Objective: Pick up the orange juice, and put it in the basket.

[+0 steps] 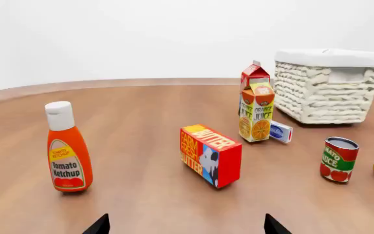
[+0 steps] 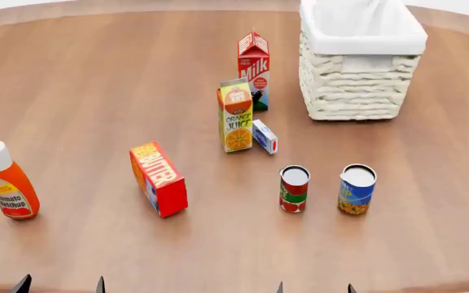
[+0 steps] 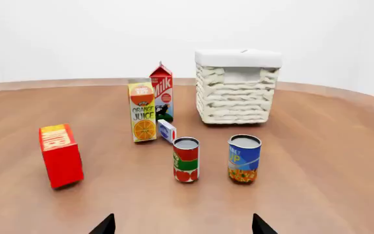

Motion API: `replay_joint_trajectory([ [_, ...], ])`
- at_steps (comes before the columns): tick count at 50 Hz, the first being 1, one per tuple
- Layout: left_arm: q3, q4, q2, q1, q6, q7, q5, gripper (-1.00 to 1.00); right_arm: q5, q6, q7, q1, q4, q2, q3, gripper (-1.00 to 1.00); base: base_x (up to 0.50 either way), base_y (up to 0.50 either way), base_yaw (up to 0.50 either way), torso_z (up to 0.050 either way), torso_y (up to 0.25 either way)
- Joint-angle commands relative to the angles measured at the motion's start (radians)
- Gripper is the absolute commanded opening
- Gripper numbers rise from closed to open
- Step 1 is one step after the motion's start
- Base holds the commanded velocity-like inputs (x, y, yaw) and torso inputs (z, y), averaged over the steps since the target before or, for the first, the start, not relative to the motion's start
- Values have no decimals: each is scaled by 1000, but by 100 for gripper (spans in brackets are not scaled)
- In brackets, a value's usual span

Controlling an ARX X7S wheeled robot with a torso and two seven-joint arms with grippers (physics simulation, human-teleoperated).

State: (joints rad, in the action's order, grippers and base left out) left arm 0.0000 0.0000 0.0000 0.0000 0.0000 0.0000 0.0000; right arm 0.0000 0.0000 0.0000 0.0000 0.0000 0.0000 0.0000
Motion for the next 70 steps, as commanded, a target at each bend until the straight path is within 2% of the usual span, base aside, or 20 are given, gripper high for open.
replay_joint_trajectory([
  [1, 18, 0, -16, 0, 0, -18, -16, 100, 19, 2, 23, 1, -1, 19, -24, 100, 0, 0, 0, 0, 0],
  [25, 79, -1, -68, -3, 4, -79, -68, 100, 75, 39, 63, 14, -32, 74, -82, 100, 77, 0, 0, 0, 0],
  [44, 104, -2, -89, -5, 7, -104, -89, 100, 114, -2, 83, 16, 8, 82, -103, 100, 221, 0, 0, 0, 0],
  [51, 114, -3, -97, -6, 8, -113, -97, 100, 127, 36, 94, 7, -58, 99, -109, 100, 226, 0, 0, 0, 0],
  [70, 136, -4, -115, -8, 11, -135, -115, 100, 140, 27, 120, 10, -54, 114, -133, 100, 227, 0, 0, 0, 0],
])
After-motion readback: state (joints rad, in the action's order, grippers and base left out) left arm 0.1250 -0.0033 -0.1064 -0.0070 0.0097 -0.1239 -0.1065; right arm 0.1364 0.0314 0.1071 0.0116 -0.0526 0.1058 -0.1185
